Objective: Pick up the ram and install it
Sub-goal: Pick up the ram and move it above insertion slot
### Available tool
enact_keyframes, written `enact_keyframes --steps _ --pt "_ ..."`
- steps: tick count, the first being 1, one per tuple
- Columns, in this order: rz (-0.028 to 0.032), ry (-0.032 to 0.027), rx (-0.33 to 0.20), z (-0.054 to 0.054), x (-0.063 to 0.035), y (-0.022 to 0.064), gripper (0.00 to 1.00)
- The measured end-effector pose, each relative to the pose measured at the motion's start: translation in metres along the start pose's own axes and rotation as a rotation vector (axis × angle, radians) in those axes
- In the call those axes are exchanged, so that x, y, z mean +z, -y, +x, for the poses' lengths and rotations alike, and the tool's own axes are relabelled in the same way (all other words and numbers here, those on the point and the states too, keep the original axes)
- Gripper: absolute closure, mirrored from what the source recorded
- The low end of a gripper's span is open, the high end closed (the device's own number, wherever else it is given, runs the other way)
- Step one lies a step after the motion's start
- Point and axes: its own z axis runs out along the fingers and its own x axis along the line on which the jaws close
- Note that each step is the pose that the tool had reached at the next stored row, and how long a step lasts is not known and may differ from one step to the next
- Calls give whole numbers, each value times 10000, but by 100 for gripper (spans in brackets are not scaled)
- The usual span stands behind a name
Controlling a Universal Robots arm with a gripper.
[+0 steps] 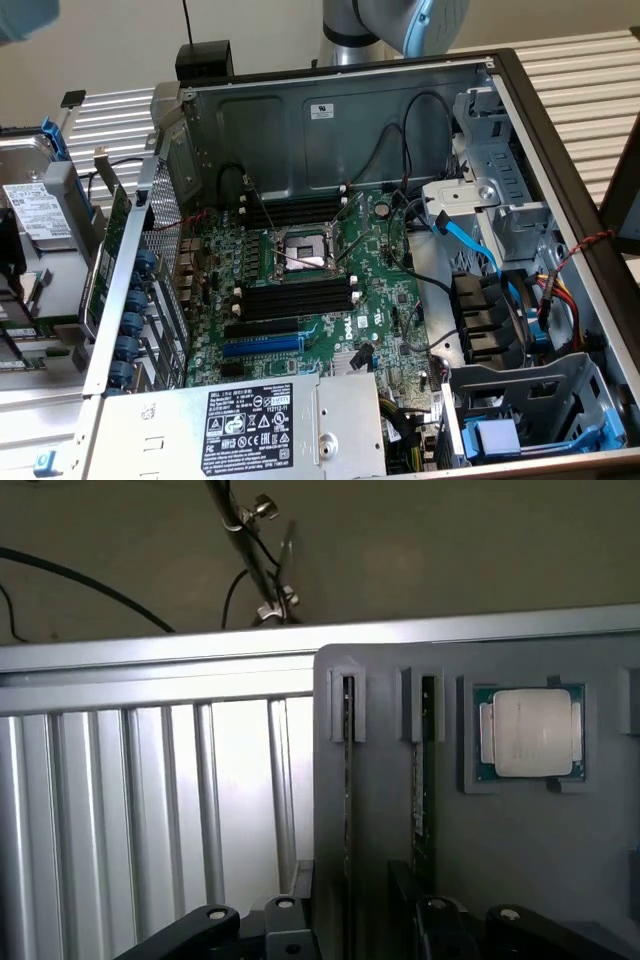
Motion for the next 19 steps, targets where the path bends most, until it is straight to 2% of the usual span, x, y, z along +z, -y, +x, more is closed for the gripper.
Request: enact_keyframes --steps 7,13,15,16,18,19 --pt "0 12 -33 1 125 1 58" --pt "-1 17 -35 2 184 2 58" --pt "-1 19 -35 2 205 1 66" --pt "-3 22 -35 3 211 0 66" --pt "-3 33 -36 6 222 1 78" --pt "-3 41 -36 7 227 1 78"
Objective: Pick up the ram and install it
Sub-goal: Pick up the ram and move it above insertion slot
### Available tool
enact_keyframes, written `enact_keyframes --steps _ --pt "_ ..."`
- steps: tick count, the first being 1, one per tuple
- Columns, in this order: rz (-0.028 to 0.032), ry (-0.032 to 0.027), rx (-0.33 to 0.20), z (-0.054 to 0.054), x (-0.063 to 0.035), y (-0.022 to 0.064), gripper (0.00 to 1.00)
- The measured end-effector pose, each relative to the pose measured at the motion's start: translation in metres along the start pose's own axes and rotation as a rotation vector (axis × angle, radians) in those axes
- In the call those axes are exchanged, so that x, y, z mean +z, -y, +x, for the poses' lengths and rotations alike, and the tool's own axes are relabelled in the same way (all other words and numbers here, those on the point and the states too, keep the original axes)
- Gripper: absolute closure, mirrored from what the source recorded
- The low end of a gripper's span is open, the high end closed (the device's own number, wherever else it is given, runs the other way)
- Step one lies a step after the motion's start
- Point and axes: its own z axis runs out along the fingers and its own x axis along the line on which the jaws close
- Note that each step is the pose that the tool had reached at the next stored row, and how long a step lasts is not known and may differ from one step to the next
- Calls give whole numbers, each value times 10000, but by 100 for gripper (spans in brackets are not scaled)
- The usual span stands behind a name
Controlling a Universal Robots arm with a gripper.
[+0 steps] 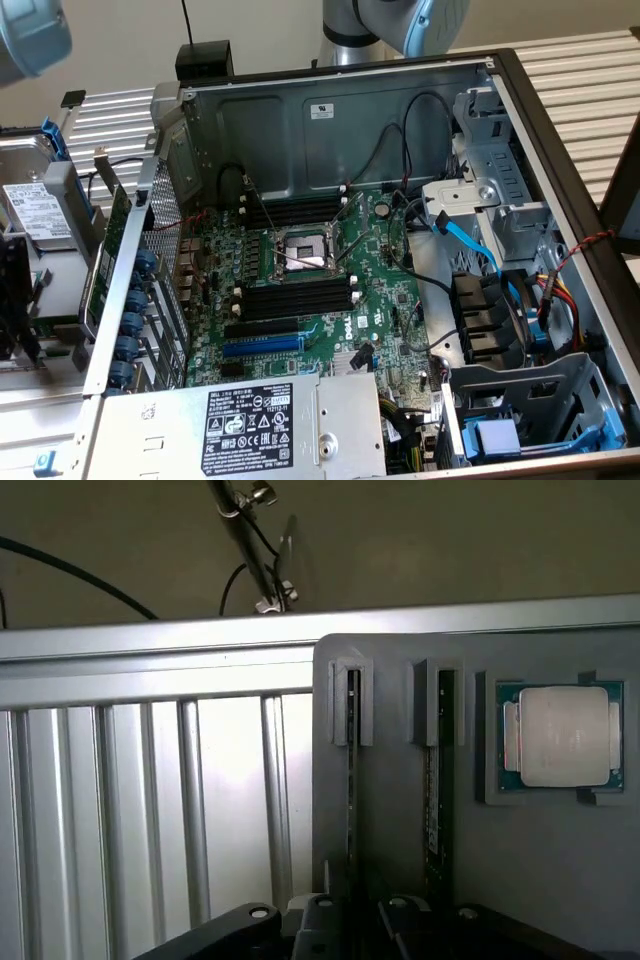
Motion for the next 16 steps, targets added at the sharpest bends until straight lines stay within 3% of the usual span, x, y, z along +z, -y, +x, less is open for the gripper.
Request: enact_keyframes --steps 2,5,16 --pt "-5 23 1 1 1 0 87" --pt "-1 51 0 1 -14 -3 87" --pt "-5 50 1 -1 -497 -11 87"
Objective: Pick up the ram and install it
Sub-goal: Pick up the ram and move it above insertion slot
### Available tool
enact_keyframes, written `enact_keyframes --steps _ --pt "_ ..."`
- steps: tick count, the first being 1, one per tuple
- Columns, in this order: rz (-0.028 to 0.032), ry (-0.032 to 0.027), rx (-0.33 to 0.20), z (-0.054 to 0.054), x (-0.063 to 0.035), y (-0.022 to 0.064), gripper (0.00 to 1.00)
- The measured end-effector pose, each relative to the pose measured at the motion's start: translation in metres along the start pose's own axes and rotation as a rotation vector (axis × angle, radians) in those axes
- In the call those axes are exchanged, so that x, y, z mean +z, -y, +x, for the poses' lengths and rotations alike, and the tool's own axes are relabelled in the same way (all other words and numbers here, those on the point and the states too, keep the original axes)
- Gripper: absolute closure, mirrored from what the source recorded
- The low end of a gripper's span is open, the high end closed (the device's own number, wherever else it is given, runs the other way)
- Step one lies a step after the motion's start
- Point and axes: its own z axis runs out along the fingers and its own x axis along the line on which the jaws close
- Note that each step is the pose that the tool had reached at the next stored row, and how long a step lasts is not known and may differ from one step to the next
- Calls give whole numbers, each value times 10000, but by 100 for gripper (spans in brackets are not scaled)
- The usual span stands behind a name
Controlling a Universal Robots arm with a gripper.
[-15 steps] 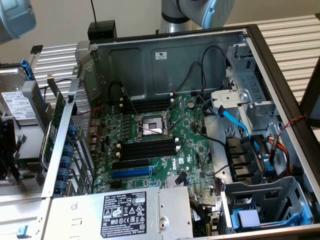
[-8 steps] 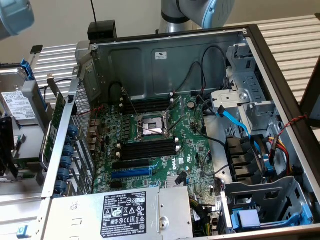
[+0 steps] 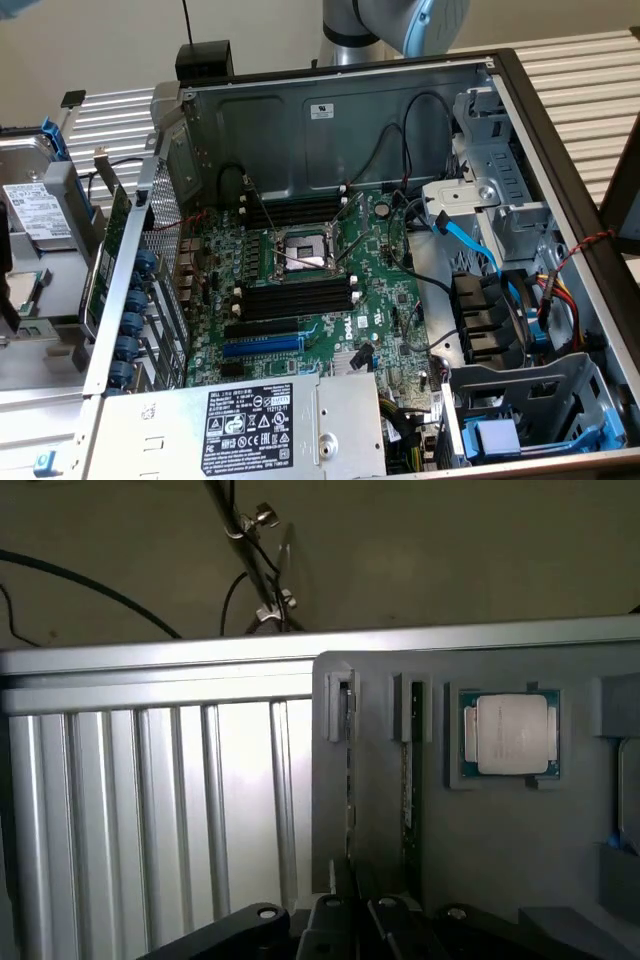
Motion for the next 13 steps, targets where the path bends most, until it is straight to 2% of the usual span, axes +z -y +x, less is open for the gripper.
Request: enact_keyframes --steps 6,10,13 --pt "0 0 -6 -2 -274 2 87" --pt "0 3 -12 -5 -459 55 87" --pt "-4 66 -18 0 -593 126 87"
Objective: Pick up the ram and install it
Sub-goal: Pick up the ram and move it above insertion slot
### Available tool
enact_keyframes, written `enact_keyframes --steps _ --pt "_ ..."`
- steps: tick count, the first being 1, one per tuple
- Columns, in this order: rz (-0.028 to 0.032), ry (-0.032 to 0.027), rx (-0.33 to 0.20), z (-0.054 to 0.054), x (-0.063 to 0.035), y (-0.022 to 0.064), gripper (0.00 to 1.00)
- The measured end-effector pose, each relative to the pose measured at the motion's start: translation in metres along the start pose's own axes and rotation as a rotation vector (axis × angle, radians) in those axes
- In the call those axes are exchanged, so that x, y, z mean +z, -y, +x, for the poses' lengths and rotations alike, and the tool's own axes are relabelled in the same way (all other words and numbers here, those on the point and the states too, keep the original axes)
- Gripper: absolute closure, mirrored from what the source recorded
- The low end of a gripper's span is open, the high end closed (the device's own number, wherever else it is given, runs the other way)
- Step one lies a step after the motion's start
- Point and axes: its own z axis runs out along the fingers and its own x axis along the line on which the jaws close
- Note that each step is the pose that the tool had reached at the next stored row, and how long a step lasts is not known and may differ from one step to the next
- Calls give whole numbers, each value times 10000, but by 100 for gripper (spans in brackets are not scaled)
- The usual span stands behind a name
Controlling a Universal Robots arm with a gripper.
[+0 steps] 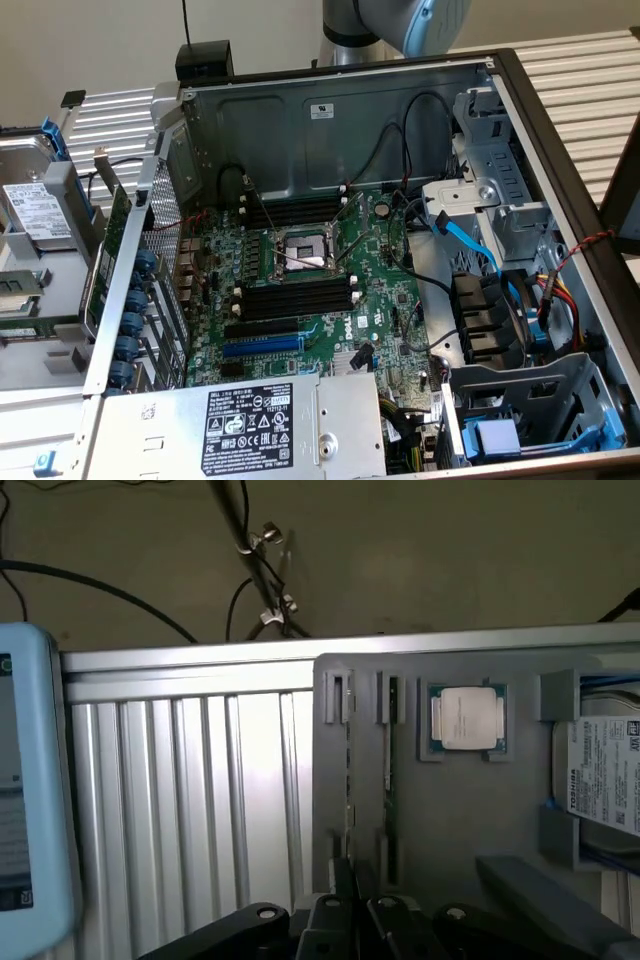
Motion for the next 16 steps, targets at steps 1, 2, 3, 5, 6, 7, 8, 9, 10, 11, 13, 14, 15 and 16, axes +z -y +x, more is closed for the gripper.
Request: enact_keyframes --steps 1,2,3,5,6,7,8,9,10,11,13,14,15,16 --pt "-4 29 -1 2 -47 27 87" --pt "-4 60 -4 3 -94 57 87" --pt "-6 88 -5 4 -140 86 87" --pt "-9 138 -8 4 -229 146 87" --pt "-10 155 -9 2 -276 180 87" --pt "-12 166 -11 1 -323 217 87" --pt "-13 172 -11 -2 -364 252 87" --pt "-16 177 -11 -4 -408 289 87" --pt "-18 181 -12 -7 -448 326 87" --pt "-21 185 -13 -10 -487 361 87" --pt "-22 198 -15 -15 -562 432 87" --pt "-22 201 -17 -18 -591 467 87" --pt "-24 202 -18 -21 -620 504 87" --pt "-27 201 -19 -24 -646 540 87"
